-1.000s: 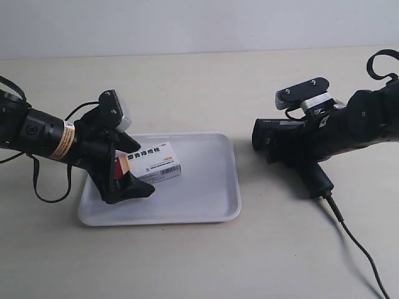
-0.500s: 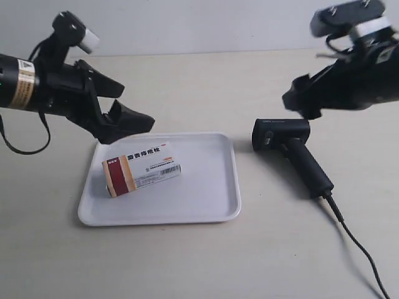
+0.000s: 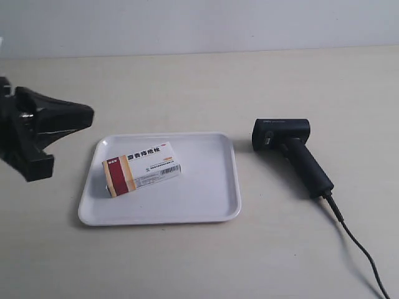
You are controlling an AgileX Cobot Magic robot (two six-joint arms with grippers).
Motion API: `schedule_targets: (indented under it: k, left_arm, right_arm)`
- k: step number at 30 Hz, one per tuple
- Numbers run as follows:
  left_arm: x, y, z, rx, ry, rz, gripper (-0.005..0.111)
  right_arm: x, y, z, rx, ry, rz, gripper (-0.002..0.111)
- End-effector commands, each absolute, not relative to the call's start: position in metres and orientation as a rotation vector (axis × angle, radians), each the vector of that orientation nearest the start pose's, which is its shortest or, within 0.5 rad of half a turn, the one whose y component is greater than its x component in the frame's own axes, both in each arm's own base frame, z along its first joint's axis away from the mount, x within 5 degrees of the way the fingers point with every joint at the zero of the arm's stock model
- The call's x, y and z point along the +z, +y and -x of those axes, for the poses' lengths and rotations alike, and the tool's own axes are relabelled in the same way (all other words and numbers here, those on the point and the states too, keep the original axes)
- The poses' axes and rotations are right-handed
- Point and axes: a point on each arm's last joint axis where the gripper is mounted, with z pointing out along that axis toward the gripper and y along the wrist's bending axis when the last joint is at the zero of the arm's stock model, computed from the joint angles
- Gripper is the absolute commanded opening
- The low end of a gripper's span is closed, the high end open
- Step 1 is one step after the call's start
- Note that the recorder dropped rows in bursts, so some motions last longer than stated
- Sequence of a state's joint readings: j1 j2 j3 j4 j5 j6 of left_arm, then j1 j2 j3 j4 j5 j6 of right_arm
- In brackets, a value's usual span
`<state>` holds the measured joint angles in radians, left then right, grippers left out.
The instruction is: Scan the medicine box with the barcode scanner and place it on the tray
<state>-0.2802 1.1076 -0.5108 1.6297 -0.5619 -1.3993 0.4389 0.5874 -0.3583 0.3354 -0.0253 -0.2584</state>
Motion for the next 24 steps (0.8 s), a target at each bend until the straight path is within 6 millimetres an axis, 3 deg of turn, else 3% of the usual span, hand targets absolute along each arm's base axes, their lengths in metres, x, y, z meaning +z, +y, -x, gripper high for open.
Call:
schedule_targets:
  k: [1,4,10,17,21,24]
  left_arm:
    - [0.248,-0.074,-0.148,-0.467,1.869,-0.564,0.002]
    - [0.242,-0.057,-0.124,-0.373,1.831,-0.458,0.002]
    - [0.236,-0.046,-0.089,-0.345,1.680,-0.460,0.002]
    - [0.239,-0.037,-0.067,-0.198,1.507,-0.526,0.002]
    - [0.224,-0.023,-0.051,-0.041,1.403,-0.374,0.002]
    - [0.218,-0.021,-0.053,-0.039,1.431,-0.326,0.002]
  right_arm:
    - [0.257,0.045,-0.103,0.424,1.699,0.215,0.000]
    - [0.246,0.046,-0.098,0.441,1.776,0.242,0.000]
    - [0.241,0.048,-0.095,0.459,1.836,0.261,0.000]
    - [0.241,0.048,-0.095,0.460,1.836,0.259,0.000]
    - [0.241,0.048,-0.095,0.460,1.834,0.259,0.000]
    - [0.241,0.048,-0.095,0.460,1.834,0.259,0.000]
